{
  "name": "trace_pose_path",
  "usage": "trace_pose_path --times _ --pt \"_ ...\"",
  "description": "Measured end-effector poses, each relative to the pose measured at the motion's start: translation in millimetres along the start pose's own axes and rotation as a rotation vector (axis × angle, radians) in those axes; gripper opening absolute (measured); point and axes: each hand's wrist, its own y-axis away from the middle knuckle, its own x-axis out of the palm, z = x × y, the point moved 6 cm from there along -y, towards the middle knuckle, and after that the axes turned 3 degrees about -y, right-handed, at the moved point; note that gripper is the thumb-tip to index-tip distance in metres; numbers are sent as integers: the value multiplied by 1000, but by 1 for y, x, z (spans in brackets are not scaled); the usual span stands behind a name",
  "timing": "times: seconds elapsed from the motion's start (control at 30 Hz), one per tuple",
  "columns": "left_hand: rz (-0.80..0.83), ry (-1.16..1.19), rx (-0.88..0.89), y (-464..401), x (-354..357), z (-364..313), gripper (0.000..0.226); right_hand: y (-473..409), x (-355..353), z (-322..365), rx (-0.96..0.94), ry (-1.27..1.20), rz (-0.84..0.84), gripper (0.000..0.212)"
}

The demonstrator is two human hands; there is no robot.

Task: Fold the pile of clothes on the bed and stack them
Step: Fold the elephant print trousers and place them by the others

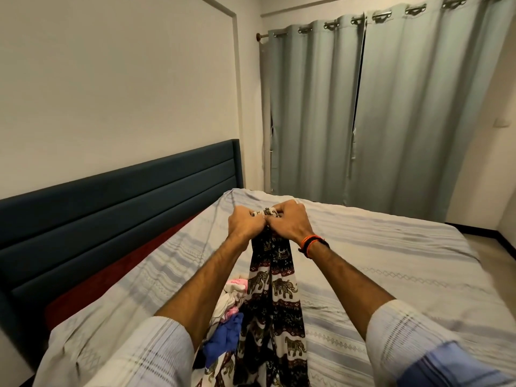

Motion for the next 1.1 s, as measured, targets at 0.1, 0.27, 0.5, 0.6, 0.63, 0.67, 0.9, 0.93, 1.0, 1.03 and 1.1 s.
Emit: trace_pose_path --times 0.1,0.27,0.5,0.6,0.63,0.67,0.9,0.93,1.0,1.03,1.1 --pt "205 120 -5 8 8 -3 9 2 3 -2 4 -24 82 14" --pt "444 244 -50 20 7 -3 39 6 9 -4 -7 -87 212 16" --pt "407 349 -70 28 7 -2 41 6 3 -6 35 6 7 12" --pt "159 372 -143 15 -6 16 27 2 4 -15 69 -114 18 22" --pt "99 365 -152 11 -10 23 21 0 3 -17 83 -182 35 24" --pt "68 356 -153 10 -14 27 17 -1 2 -19 96 -259 56 25" --pt "314 370 -100 15 -17 24 31 -3 -22 -11 54 -640 203 16" --pt "365 353 -69 15 -17 21 30 -5 -26 -12 52 -659 209 16" --pt "426 309 -16 13 -17 15 28 -6 -35 -14 55 -689 203 17" --pt "435 281 5 13 -18 11 28 -7 -40 -15 58 -694 193 18" --pt "412 189 44 12 -20 3 26 -7 -51 -16 56 -682 175 17"
